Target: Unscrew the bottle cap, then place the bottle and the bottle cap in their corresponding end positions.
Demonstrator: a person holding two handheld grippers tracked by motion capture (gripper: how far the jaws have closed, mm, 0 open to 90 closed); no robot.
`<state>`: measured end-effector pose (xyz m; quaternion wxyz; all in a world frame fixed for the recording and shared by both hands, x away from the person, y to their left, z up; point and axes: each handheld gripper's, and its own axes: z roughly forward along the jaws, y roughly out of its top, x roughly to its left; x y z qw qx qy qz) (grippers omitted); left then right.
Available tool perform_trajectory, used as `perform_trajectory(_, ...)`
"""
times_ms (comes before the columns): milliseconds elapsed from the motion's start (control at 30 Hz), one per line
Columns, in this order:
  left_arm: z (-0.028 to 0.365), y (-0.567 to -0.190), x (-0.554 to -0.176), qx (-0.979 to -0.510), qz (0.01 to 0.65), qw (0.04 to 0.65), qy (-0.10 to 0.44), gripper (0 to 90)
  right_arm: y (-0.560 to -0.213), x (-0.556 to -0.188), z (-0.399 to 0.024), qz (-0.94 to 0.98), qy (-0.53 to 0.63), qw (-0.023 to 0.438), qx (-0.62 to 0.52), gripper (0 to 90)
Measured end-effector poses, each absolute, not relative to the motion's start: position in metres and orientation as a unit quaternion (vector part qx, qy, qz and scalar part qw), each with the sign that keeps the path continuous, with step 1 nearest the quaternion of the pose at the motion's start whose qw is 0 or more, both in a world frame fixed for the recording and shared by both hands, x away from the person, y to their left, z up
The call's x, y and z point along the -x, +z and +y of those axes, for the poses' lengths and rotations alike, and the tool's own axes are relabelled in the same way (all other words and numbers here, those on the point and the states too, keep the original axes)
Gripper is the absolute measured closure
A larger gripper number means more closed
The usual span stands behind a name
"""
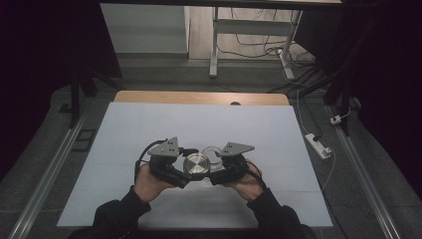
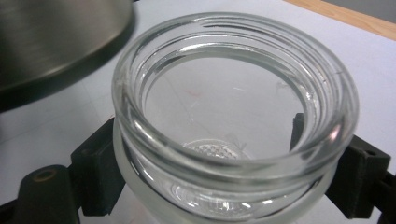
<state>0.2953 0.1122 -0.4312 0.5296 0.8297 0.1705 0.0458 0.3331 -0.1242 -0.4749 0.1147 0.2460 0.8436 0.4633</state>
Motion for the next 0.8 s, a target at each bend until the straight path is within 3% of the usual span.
perform_trajectory(800, 0.112, -0.44, -0.282, -0.828, 0.16, 0.537, 0.039, 20.3, -0.475, -0.351, -0.119, 0.84, 0.461, 0.123, -0.259, 14.6)
